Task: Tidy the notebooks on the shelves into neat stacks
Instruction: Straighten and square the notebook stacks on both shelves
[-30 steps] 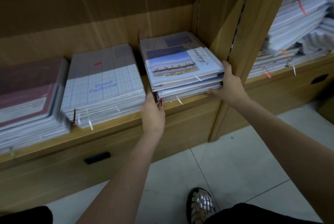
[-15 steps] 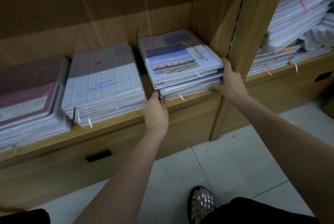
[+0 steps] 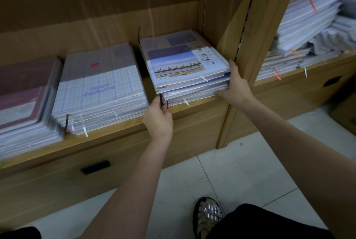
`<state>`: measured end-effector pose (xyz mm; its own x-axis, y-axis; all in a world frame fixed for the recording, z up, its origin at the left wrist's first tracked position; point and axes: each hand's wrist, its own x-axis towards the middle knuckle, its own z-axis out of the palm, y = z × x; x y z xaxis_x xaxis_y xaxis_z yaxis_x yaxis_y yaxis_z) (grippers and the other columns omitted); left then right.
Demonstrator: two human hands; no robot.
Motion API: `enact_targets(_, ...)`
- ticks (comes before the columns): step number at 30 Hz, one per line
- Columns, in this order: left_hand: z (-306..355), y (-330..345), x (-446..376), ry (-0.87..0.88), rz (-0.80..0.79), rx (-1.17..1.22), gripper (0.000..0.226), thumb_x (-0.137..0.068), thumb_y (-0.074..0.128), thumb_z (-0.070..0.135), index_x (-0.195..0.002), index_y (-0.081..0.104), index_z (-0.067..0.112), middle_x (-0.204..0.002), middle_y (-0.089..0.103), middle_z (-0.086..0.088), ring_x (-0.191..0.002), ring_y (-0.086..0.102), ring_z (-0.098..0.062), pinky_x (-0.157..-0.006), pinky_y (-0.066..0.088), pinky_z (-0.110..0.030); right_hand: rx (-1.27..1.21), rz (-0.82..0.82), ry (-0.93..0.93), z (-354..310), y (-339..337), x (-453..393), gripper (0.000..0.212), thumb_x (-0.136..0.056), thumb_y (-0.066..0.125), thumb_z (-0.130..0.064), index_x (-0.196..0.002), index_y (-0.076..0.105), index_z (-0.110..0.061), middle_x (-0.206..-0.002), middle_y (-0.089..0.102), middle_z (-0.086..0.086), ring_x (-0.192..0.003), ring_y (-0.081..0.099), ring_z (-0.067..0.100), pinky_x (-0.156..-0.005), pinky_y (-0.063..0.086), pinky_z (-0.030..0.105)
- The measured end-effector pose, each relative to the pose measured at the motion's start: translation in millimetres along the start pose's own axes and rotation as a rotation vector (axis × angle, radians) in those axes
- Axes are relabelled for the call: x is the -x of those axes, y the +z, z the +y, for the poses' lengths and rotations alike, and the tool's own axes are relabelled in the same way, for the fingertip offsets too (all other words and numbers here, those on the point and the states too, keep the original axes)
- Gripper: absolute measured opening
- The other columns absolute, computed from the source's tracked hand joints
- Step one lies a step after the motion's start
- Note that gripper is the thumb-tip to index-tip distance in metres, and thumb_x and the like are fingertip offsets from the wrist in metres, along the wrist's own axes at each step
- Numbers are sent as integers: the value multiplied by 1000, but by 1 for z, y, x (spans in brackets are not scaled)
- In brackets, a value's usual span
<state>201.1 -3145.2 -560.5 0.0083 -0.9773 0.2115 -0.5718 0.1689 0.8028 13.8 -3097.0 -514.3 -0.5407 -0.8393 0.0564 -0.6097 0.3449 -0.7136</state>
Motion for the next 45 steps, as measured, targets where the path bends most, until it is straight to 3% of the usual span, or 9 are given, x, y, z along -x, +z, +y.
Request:
enact_targets(8, 8, 1, 5, -132, 64, 111, 31, -92, 55, 8, -123, 59, 7, -118, 64, -9, -111, 59, -21, -97, 40, -25, -77, 107, 50, 4, -3, -1, 57, -84, 68, -9, -135, 42, -3, -126, 56, 15, -118, 51, 26, -84, 36, 22)
enact_targets(15, 6, 0, 4, 1, 70, -23, 31, -92, 54, 10, -122, 61, 13, -110, 68, -6, -103, 62, -20, -91, 46, -28, -7, 149, 38, 3, -2, -1, 45, -88, 64, -10, -128, 47, 0, -120, 59, 17, -105, 50, 22, -75, 33, 19)
enact_targets(21, -2, -12, -1, 93, -189, 306, 81, -87, 62, 11, -149, 11, 22, -110, 43, 26, -109, 45, 5, -99, 37, -20, -80, 84, 48, 0, -2, -8, 62, -85, 66, -6, -137, 33, -7, -127, 52, 12, -96, 49, 17, -78, 39, 22)
enact_targets(26, 3, -10, -5, 115, -201, 334, 65, -90, 57, 15, -147, 26, 18, -110, 49, 21, -100, 49, 7, -90, 36, -10, -154, 77, 15, -1, -7, -10, 82, -81, 70, -7, -146, 22, -14, -136, 47, 7, -122, 47, 24, -98, 44, 35)
enact_targets(32, 3, -12, -11, 160, -139, 230, 32, -91, 56, 12, -124, 56, 8, -114, 64, -1, -108, 59, -14, -97, 47, -31, -234, 34, 16, 5, -8, -11, 65, -79, 70, -2, -135, 37, -4, -128, 56, 7, -116, 54, 23, -97, 47, 44)
enact_targets(38, 7, -14, -11, 130, -131, 236, 25, -92, 55, 10, -117, 59, 9, -105, 63, 0, -105, 60, -15, -93, 47, -28, -279, 13, 17, 8, -10, -10, 70, -79, 70, -2, -138, 32, -3, -128, 56, 8, -116, 55, 22, -98, 47, 40)
enact_targets(41, 11, -18, -11, 106, -199, 251, 42, -91, 57, 12, -132, 46, 11, -113, 58, 6, -99, 57, 1, -93, 47, -20, -245, -16, 2, 8, -11, -12, 80, -78, 74, -12, -142, 26, -9, -132, 53, 5, -119, 52, 22, -101, 44, 42)
enact_targets(43, 18, -21, -10, 88, -236, 306, 69, -90, 58, 13, -147, 20, 18, -122, 46, 16, -99, 50, 11, -92, 40, -9, -236, -6, -8, 6, -11, -13, 89, -75, 77, -22, -145, 23, -13, -137, 49, 4, -123, 48, 21, -104, 42, 43)
enact_targets(45, 20, -21, -14, 66, -237, 378, 76, -91, 56, 12, -149, 10, 22, -135, 44, 10, -120, 45, -2, -103, 36, -20, -238, 20, -28, 3, -12, -14, 83, -76, 76, -28, -144, 31, -12, -134, 51, 3, -122, 48, 20, -103, 42, 42)
